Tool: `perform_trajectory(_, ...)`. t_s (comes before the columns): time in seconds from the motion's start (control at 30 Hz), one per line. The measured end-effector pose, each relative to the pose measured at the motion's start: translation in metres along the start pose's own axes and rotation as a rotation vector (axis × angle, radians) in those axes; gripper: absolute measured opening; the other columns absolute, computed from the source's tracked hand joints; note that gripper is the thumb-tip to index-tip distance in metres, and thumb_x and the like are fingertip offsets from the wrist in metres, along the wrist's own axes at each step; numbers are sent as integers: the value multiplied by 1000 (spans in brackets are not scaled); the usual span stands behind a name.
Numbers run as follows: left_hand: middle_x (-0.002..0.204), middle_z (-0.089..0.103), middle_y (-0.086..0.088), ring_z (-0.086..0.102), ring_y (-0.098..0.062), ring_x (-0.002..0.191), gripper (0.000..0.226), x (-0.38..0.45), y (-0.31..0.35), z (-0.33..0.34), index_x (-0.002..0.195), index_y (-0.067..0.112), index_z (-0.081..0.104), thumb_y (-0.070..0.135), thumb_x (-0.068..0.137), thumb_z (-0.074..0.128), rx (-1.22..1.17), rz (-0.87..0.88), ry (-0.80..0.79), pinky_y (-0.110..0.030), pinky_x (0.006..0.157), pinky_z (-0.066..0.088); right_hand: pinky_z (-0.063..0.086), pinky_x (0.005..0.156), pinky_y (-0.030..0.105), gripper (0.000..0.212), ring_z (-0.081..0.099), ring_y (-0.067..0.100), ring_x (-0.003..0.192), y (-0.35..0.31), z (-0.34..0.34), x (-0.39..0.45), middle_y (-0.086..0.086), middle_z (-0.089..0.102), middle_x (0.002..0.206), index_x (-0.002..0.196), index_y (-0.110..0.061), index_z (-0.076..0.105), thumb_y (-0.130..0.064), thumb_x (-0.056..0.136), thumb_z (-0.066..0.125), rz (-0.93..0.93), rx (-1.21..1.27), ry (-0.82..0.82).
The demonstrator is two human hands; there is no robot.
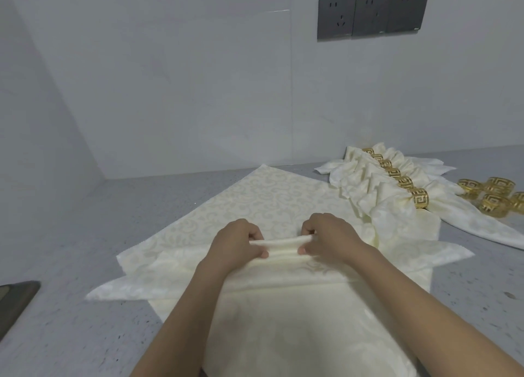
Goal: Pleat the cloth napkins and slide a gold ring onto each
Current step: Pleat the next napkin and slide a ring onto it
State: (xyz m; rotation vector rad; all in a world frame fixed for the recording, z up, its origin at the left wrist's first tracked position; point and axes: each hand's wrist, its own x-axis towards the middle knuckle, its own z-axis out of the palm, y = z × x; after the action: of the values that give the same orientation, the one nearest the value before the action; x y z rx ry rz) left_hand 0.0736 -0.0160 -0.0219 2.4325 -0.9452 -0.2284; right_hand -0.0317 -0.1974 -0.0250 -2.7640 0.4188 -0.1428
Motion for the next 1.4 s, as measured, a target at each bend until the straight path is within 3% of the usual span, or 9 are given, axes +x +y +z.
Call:
perform_trajectory(0.53, 90, 66, 13, 59, 1, 80, 9, -57, -12, -4, 77, 26, 73, 35, 79, 74, -186, 51, -49, -12, 68, 42, 37, 62, 17, 12, 52, -3, 74, -5, 0, -60, -21, 61, 76, 68, -43, 64, -45, 77, 72, 38, 222, 9)
perform_trajectory(0.7, 67, 42, 1, 40, -11, 59, 50, -70, -14, 9, 56, 11, 38, 40, 87, 63, -98, 79, -2, -27, 63, 36, 18, 50, 28, 56, 24, 13, 48, -4, 8, -74, -2, 25, 49, 49, -18, 27, -44, 87, 58, -6, 205, 25)
perform_trajectory(0.77, 66, 45, 9, 42, -8, 63, 44, -76, -8, 19, 54, 22, 41, 40, 89, 60, 65, 129, 138, -25, 68, 38, 29, 53, 29, 47, 34, 14, 57, -9, 15, -81, -3, 38, 56, 49, -24, 42, -41, 91, 54, -16, 145, 92)
perform_trajectory(0.83, 80, 49, 11, 47, -9, 81, 26, -80, -1, 30, 70, 26, 49, 38, 92, 56, 165, 190, 234, -25, 78, 37, 41, 74, 30, 28, 47, 15, 85, -14, 24, -90, -6, 58, 87, 86, -36, 73, -41, 96, 47, -17, 13, 137)
perform_trajectory(0.9, 101, 52, 9, 50, -14, 103, 12, -80, -1, 40, 96, 22, 54, 33, 96, 49, 106, 191, 232, -24, 91, 35, 38, 81, 28, 31, 42, 16, 94, -16, 29, -97, -7, 56, 105, 108, -37, 69, -41, 98, 40, -34, -54, 162)
perform_trajectory(1.0, 152, 26, 9, 15, -18, 145, 46, -78, -6, 48, 148, 34, 19, 32, 103, 26, 118, 132, 11, -38, 118, 1, 35, 87, 26, 32, 41, 16, 100, -13, 33, -102, -7, 55, 115, 118, -43, 62, -43, 98, 38, -27, -62, 163)
perform_trajectory(1.1, 160, -4, 6, -10, -15, 146, 49, -78, -7, 49, 149, 43, 0, 35, 103, 13, 323, 104, -95, -50, 115, -14, 29, 100, 31, 37, 36, 23, 120, -4, 35, -107, -5, 43, 139, 132, -45, 49, -48, 98, 33, 75, -92, 148)
perform_trajectory(1.27, 160, -5, 6, -11, -15, 146, 48, -76, -7, 52, 149, 44, -1, 36, 103, 12, 385, 86, -80, -52, 114, -14, 20, 110, 43, 56, 16, 37, 139, 1, 34, -112, 12, 17, 156, 146, -44, 22, -55, 95, 3, 271, -215, 19)
perform_trajectory(1.4, 160, -4, 5, -10, -16, 147, 49, -76, -6, 53, 149, 43, 0, 36, 103, 13, 386, 85, -79, -52, 114, -13, 31, 85, 38, 73, 45, 30, 110, -12, 35, -101, 5, 57, 113, 112, -32, 63, -48, 84, -2, 208, -306, 220)
